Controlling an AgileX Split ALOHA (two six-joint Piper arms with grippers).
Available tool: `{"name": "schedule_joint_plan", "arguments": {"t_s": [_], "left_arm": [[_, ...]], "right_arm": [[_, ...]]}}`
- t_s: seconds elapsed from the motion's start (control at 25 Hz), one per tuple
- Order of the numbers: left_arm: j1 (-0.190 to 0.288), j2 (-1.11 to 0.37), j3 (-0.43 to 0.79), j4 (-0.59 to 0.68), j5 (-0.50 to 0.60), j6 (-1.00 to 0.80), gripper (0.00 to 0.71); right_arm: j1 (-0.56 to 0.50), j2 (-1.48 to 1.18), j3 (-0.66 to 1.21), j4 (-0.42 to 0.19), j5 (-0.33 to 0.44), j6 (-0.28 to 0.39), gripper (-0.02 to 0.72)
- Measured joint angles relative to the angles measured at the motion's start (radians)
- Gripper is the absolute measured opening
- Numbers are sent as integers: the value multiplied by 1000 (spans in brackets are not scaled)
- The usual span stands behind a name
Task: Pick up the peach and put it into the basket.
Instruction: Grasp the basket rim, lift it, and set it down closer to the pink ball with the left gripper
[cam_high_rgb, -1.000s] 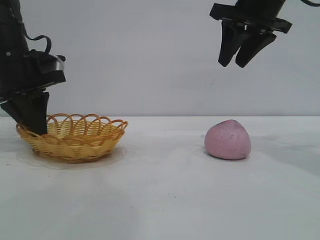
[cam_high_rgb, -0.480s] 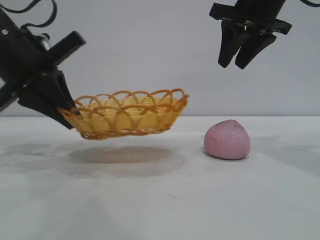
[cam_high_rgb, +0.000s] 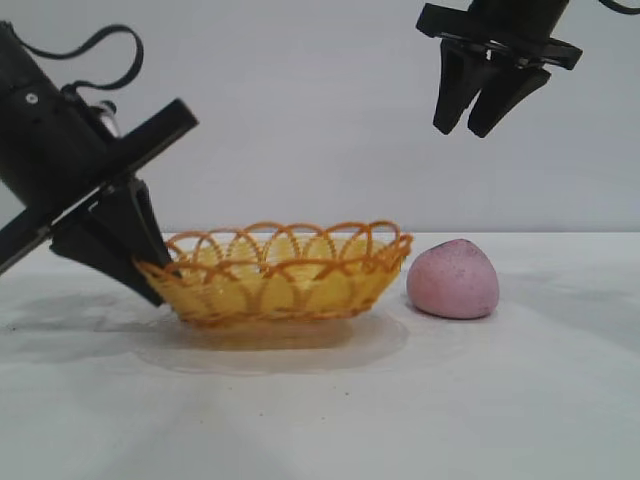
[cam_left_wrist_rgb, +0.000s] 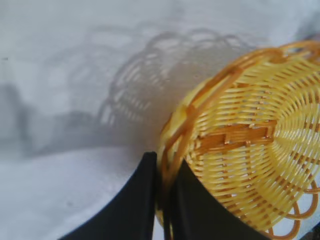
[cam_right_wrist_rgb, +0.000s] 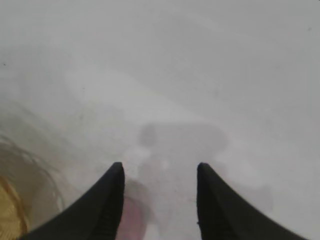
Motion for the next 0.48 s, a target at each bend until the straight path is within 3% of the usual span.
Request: {"name": "schedule_joint_plan", "arguments": {"t_s": [0.16, 0.48], "left_arm": [[0, 0, 0, 4, 17, 0, 343], [0, -57, 2, 83, 40, -2, 365]], "right_arm": [[0, 0, 0, 0, 0, 0, 337], [0, 0, 0, 0, 0, 0, 337]]}}
